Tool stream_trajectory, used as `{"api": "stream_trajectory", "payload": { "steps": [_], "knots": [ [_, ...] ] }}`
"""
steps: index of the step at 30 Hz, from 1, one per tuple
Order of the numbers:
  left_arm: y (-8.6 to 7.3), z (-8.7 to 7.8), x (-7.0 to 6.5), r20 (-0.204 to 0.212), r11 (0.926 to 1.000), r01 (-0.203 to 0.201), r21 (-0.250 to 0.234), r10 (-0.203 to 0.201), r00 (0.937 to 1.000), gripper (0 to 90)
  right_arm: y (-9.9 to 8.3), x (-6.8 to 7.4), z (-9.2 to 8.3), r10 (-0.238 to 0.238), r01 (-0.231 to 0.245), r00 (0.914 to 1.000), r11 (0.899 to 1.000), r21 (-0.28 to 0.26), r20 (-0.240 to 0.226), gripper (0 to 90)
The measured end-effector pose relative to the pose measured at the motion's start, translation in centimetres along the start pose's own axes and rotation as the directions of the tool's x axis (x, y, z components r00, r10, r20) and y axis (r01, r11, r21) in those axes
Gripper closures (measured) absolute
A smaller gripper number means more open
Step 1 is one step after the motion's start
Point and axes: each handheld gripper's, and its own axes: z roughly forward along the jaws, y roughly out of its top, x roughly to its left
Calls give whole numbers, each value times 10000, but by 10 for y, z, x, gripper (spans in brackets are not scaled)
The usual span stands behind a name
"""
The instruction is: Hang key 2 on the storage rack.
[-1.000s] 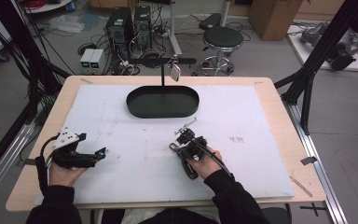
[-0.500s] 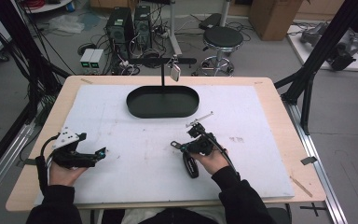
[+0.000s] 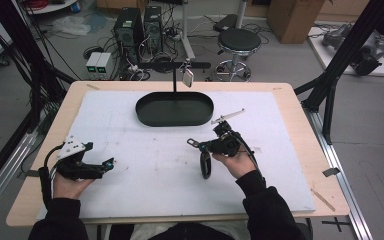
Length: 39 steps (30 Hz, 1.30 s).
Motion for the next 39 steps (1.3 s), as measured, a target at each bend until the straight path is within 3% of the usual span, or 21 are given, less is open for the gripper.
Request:
{"api": "stream_trajectory", "payload": {
  "steps": [14,30,39],
  "knots": [
    [0,0,0,77,10000,15,-20,-15,10000,32,25,-6,-22,-223,217,9997,9986,-489,-119,878],
    [0,0,1,70,10000,35,-67,-35,10000,31,62,-2,-40,-663,635,9973,9944,-845,-308,877],
    [0,1,1,88,10000,48,-65,-47,10000,31,78,-8,-53,-744,692,9962,9918,-1074,-449,877]
  ]
}}
